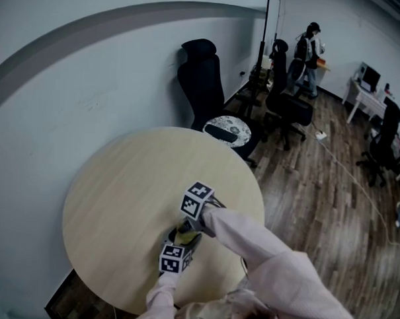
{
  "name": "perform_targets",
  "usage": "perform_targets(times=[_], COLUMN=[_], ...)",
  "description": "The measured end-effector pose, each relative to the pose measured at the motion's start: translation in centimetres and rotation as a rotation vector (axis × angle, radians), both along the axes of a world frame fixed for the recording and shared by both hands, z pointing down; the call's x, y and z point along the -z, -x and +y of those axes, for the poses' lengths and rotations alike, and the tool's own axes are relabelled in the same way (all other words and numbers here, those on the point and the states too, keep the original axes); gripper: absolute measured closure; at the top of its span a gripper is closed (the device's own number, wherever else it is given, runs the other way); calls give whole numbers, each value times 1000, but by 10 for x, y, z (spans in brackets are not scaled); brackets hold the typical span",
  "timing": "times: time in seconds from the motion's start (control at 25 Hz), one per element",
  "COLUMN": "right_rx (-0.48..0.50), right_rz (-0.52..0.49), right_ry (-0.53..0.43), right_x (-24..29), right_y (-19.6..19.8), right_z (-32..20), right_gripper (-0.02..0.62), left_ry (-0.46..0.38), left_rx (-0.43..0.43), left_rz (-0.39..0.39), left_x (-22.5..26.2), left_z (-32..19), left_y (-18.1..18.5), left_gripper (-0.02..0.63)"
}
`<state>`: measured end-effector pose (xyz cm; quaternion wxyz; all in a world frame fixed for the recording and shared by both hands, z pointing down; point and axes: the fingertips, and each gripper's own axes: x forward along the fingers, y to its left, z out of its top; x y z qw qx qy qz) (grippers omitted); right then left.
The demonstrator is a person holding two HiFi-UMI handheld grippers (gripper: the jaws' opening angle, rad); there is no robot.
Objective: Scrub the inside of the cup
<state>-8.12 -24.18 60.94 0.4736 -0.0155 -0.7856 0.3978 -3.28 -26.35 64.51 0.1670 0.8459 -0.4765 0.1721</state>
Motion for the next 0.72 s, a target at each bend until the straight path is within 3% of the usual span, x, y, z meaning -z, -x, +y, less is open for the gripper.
perform_targets(times=[0.36,0.72], right_rx=[-110,-105], right_rz=[-35,-48], right_ry=[46,41], right_x=[2,4], right_y=[-2,-8], right_z=[-6,-7], right_gripper=[571,571], left_ry=[-1,-4], left_rx=[3,9], left_rz=[-10,-17], left_x=[-2,-1], left_z=[2,-1], left_y=[-1,1], left_gripper=[236,230])
